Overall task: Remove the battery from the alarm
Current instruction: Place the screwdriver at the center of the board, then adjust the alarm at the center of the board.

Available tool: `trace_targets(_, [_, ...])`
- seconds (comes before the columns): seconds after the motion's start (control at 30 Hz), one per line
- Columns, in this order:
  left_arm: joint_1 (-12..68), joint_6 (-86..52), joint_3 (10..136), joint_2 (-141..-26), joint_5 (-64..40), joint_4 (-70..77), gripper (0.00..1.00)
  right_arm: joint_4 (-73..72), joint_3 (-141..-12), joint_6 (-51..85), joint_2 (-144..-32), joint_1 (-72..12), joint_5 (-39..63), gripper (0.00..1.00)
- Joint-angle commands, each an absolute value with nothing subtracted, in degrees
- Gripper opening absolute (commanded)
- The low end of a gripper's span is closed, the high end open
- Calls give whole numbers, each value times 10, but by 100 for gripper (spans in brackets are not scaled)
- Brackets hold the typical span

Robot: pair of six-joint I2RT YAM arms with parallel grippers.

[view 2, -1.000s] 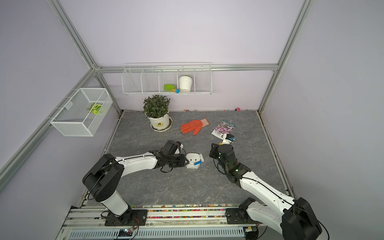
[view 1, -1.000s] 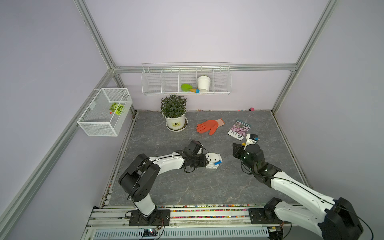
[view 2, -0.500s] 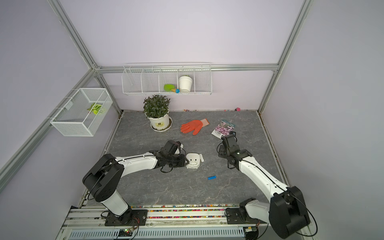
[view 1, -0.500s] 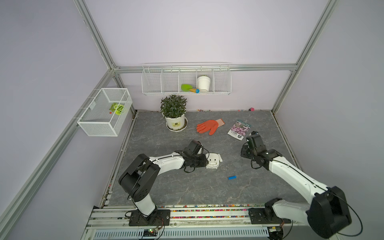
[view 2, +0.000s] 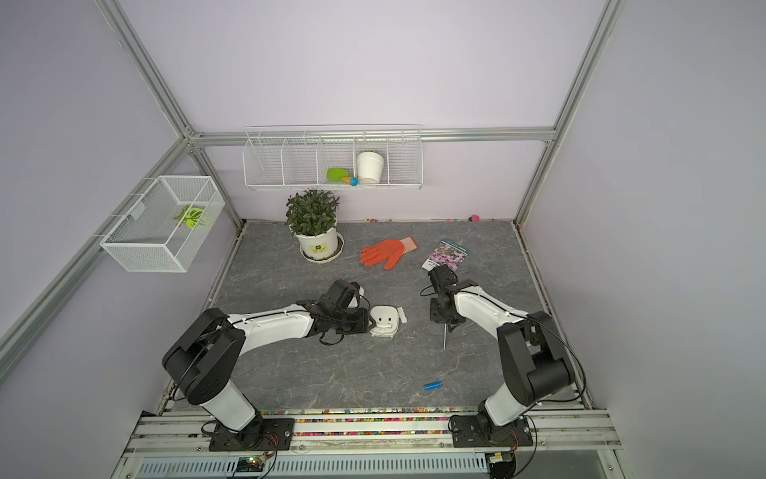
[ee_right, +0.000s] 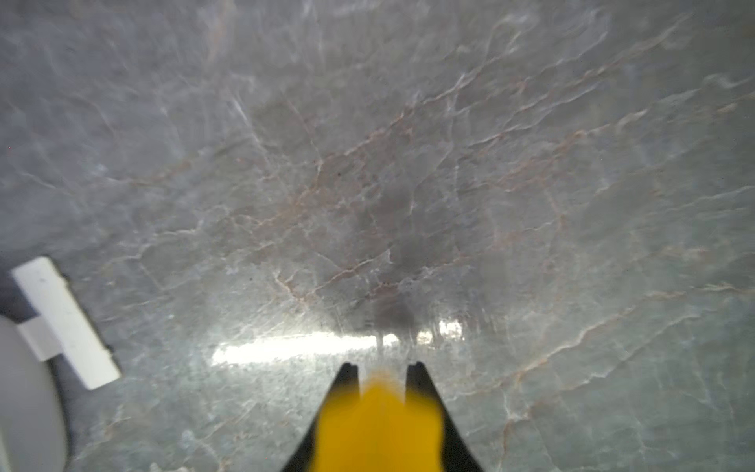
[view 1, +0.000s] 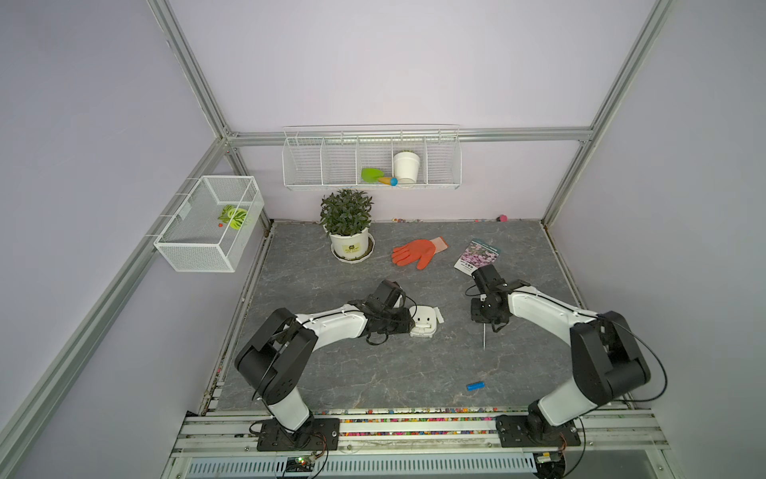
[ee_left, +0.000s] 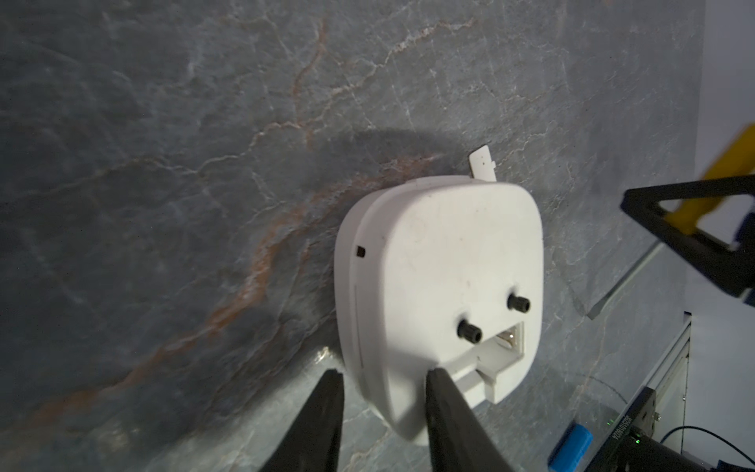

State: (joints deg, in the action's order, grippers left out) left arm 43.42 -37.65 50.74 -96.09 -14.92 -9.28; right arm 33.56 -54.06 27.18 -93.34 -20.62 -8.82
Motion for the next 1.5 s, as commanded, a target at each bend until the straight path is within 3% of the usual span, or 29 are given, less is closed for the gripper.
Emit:
trace_targets(0.0, [436,-368,499,-939,-137,-106,43,336,-538,263,-970,-206,-88,37])
trace_targets(0.27, [435,-372,487,-907,-133,-97,61,312,-534,261,-954,-207,-93,60])
trace_targets(0.67, [434,-368,497,-841,-93,-123,79,316,-535,245,-876,-206,-92,67])
trace_targets(0.97, [384,-377,471,-758,-98,-106,90,303,-517,227,-773,-206,-54,84])
trace_targets(1.2, [312,-365,465,-749,-200,-43,92,263,-486,249,-709,-206,79,94])
trace_targets(1.33, [302,-333,502,-808,-257,-17,92,197,-443,309,-703,-208,222,97])
trace_targets(1.47, [303,-306,557,-891,-309,-9,86,111,-383,388,-708,-230,289,97])
